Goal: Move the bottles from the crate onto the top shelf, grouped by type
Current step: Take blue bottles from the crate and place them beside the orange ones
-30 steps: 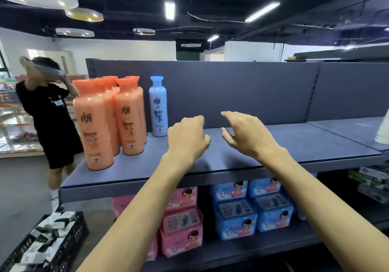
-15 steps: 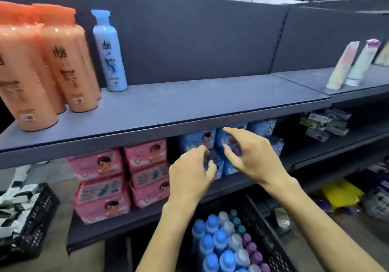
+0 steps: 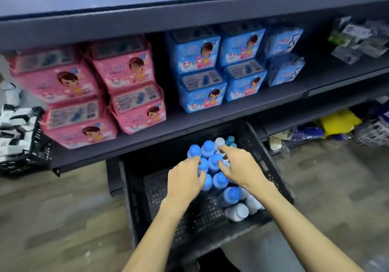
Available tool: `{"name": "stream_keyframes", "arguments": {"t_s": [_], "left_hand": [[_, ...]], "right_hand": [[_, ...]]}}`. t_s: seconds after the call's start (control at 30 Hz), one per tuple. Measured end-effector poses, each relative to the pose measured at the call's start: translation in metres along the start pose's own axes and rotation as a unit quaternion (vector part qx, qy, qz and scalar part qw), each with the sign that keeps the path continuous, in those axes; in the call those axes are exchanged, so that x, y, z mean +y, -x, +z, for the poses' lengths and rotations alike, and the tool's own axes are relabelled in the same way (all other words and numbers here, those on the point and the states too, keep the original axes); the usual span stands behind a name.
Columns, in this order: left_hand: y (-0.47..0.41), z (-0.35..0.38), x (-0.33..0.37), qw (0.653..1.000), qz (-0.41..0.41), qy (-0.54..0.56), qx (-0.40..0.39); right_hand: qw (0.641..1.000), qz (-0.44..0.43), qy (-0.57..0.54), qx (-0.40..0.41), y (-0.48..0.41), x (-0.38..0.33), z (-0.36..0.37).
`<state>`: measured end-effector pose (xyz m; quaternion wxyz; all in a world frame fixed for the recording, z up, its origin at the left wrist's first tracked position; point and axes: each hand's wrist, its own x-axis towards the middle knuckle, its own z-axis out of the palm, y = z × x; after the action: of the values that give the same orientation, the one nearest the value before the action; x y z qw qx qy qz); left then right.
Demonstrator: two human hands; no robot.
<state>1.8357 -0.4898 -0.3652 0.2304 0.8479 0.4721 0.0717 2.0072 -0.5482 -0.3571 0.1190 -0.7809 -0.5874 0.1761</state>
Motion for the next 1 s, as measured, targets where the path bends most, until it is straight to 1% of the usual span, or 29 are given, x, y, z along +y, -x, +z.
{"name": "stream_keyframes", "arguments": {"t_s": [0.17,0.37,0.5,0.63,0.8,0.87,1.0], "left_hand": [[0.009,0.037,-0.015,0.998,-0.035,0.002,-0.044],[0.007,0.066,-0.022,0.997,-0.057,0.014,-0.055],[0.008,0.082,-0.027,0.994,-0.080,0.022,-0.066],[0.011,0.094,-0.030,0.992,-0.099,0.023,-0.080],[0.015,0.104,-0.040,0.987,-0.120,0.016,-0.102],[0.017,0.106,-0.045,0.984,-0.136,0.025,-0.109],[0.020,0.109,-0.058,0.979,-0.167,0.034,-0.114]], "right_hand": [[0.993,0.035,0.001,-0.112,0.005,0.015,0.053],[0.987,0.044,-0.041,-0.151,0.000,0.023,0.095],[0.987,0.050,-0.029,-0.152,-0.007,0.022,0.114],[0.985,0.091,-0.033,-0.142,-0.009,0.017,0.133],[0.978,0.127,-0.050,-0.158,-0.006,0.015,0.152],[0.979,0.131,-0.061,-0.146,-0.006,0.015,0.158],[0.982,0.139,-0.094,-0.088,-0.005,0.012,0.167]]}}
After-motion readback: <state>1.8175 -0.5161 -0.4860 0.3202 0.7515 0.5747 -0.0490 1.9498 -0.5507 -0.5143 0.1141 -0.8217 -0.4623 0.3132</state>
